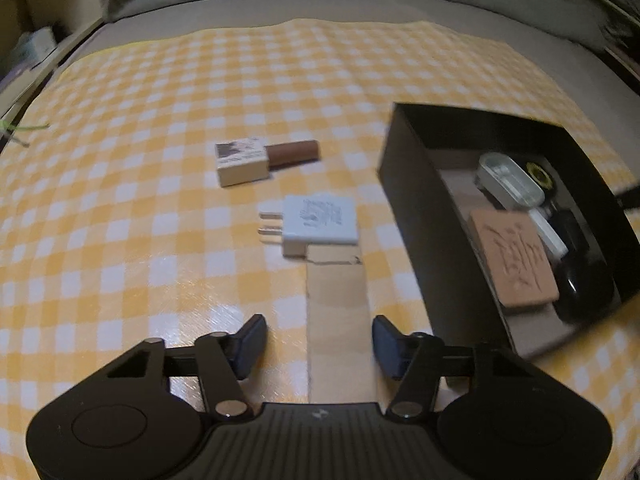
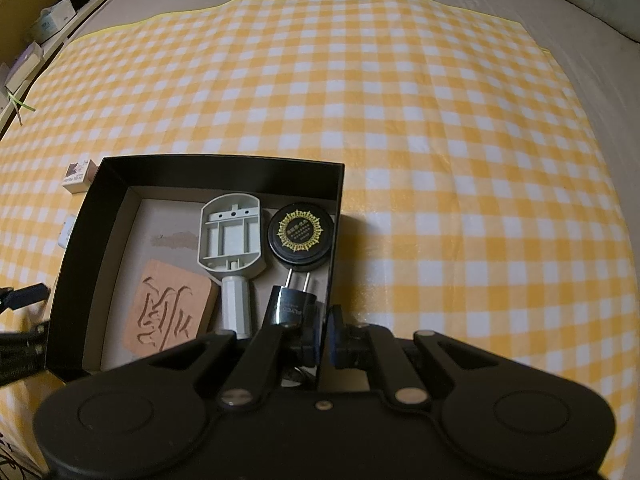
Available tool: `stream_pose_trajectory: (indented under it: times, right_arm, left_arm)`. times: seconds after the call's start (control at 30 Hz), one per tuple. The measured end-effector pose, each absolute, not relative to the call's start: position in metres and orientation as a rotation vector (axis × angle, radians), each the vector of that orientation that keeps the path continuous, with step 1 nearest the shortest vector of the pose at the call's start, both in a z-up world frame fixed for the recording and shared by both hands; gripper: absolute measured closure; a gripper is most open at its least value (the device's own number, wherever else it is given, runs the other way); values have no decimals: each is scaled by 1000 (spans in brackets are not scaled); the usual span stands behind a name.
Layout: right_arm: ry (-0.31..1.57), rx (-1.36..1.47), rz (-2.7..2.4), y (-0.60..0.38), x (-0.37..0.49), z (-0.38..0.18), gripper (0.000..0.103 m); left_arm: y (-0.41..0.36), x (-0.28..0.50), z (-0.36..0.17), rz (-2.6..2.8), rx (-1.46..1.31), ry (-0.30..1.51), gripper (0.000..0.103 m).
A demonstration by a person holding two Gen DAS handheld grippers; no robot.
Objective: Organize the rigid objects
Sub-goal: 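Move the left tool back and grasp the light wooden stick, then carry the wooden stick with the left tool into the box and release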
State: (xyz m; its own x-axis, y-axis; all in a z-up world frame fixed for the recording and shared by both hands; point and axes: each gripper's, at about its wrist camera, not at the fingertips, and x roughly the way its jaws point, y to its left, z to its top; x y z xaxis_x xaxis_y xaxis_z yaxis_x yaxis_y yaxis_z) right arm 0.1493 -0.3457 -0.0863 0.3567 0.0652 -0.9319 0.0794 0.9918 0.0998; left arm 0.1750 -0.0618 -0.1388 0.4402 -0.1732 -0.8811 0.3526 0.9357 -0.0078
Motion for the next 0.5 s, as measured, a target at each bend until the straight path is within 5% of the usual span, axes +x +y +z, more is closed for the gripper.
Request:
stream_pose_trajectory:
  times: [0.13,0.5]
  right_arm:
    - [1207,134,-10,-345,150,-86,98]
    - [1208,130,-13,-351,153,-94,98]
  left_arm:
    - [-58,181,-138,-311,147,1081,67]
    - [-51,171,-118,-314,74,1082,68]
